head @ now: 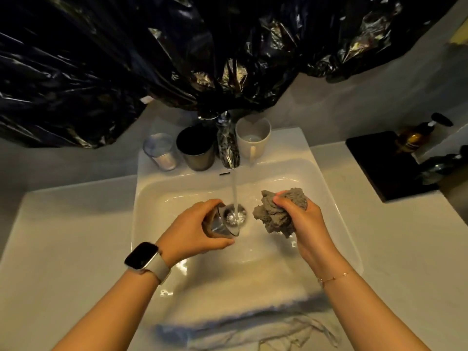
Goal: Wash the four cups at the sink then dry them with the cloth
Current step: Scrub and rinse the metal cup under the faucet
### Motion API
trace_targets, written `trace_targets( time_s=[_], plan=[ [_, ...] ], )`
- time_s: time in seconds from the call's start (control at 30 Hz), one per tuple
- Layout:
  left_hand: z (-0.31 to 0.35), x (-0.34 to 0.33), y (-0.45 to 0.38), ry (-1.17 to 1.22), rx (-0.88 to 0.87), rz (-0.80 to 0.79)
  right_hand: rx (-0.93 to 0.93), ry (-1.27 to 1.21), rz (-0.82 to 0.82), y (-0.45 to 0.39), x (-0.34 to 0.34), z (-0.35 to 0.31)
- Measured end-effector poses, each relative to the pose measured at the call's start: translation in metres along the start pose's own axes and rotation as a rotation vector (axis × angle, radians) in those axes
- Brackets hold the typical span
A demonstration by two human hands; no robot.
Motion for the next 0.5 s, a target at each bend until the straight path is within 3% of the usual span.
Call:
trace_targets(
  time_s=[0.17,0.33,0.5],
  plan=[
    [-0.003,0.009,-0.022,-0.535,0.018,-0.110,-0.037,0.073,-0.010,-0.011,0.001,0.018],
    [0.001,0.008,-0.033,-0.813,0.040,-0.126,-0.080,0.161,-0.011,-0.018,0.007,0.029],
    [0.002,0.008,-0.035,-0.890,0.114,-0.110,-0.145,0.206,-0.017,-0.016,0.013,0.031]
  ],
)
Point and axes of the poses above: each hand's wrist, its own y-axis away from the middle knuckle, its own x-axis out of the back of the hand, z = x × y, the point moved 1 cm from there along -y, towards the middle knuckle, and after that the axes turned 11 degrees about x, right-handed, at the moved point
